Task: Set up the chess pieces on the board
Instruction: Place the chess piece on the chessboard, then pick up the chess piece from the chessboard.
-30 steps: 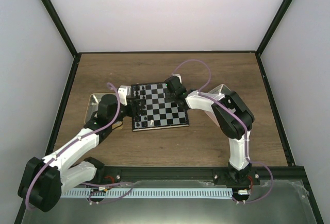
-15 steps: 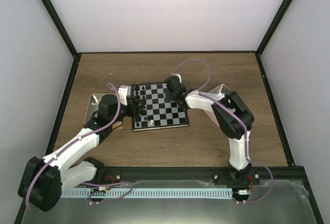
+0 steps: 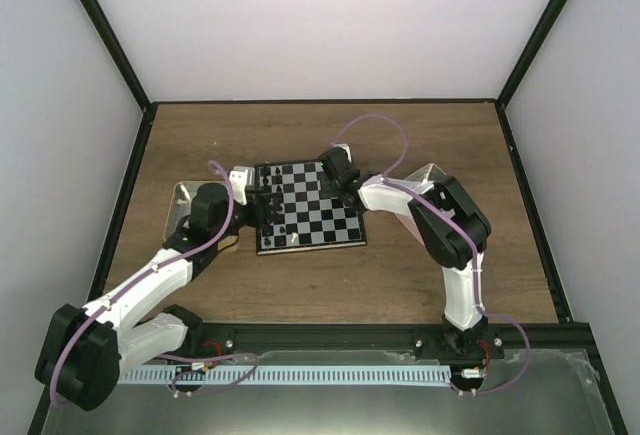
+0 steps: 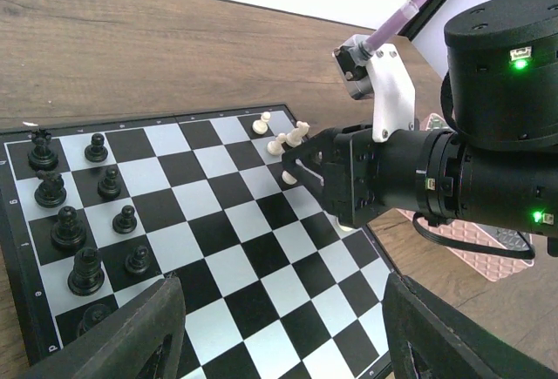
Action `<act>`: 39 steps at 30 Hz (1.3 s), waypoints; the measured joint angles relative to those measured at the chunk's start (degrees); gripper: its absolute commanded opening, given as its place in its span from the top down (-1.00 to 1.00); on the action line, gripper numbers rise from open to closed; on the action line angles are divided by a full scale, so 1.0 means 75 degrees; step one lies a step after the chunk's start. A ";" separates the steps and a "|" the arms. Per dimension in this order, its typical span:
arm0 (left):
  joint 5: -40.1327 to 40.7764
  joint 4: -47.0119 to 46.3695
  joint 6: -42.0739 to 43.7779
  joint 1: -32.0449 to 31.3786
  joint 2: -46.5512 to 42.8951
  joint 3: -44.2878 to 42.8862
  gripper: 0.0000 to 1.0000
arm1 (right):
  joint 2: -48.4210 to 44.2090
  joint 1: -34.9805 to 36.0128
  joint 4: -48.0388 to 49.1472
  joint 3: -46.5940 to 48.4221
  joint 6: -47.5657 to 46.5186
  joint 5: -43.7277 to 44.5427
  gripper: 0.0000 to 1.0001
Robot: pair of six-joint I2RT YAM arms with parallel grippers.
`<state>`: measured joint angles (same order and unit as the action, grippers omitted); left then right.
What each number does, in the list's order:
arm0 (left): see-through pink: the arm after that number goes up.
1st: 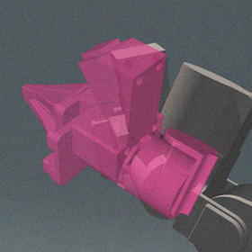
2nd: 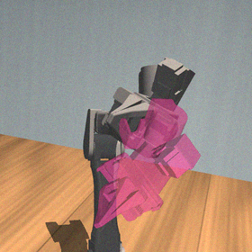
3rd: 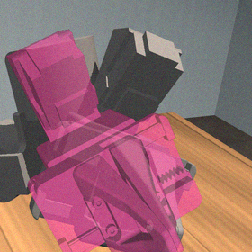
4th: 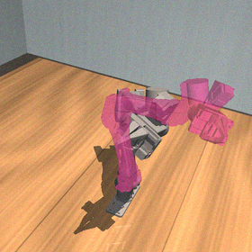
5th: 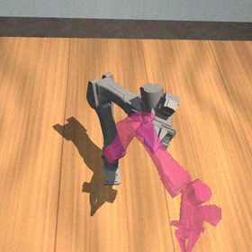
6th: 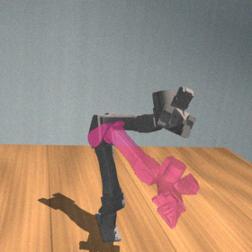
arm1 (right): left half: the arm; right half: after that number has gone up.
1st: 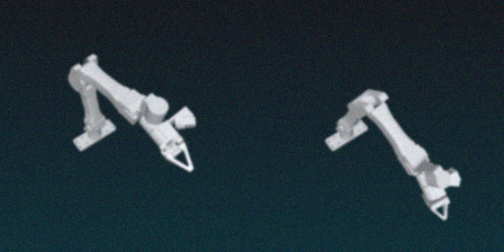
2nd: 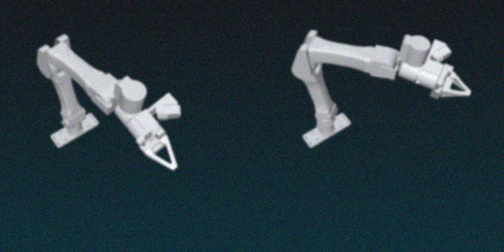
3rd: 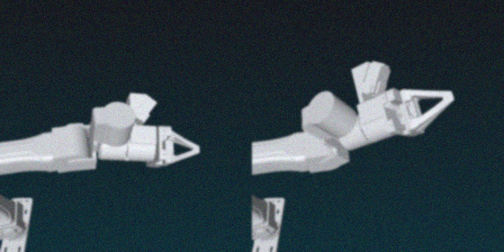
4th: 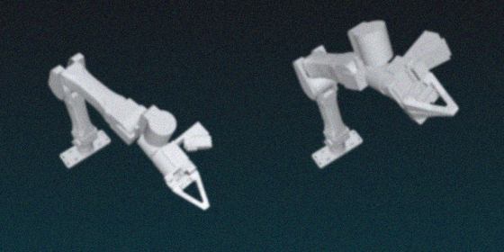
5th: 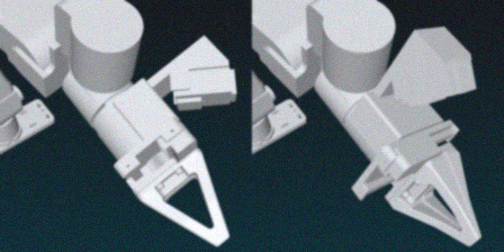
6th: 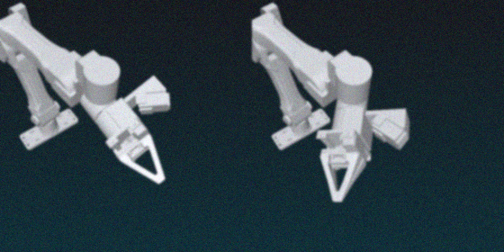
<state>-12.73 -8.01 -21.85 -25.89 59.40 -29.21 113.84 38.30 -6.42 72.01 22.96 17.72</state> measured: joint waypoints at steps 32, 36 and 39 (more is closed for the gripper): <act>0.0985 0.0968 -0.0743 0.0000 -0.1906 -0.0055 -0.32 | -0.1929 0.2445 -0.0799 -0.1276 0.1250 -0.1617 0.10; 0.1011 0.0994 -0.0778 0.0000 -0.1906 -0.0055 -0.32 | -0.1655 0.2637 -0.0889 -0.1276 0.1349 -0.1565 0.18; 0.1011 0.1000 -0.0804 0.0000 -0.1906 -0.0055 -0.33 | -0.1431 0.2713 -0.0979 -0.1265 0.1378 -0.1440 0.20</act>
<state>-5.15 -0.51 -27.88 -25.89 45.10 -29.63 103.11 58.65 -13.76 62.52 33.30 6.92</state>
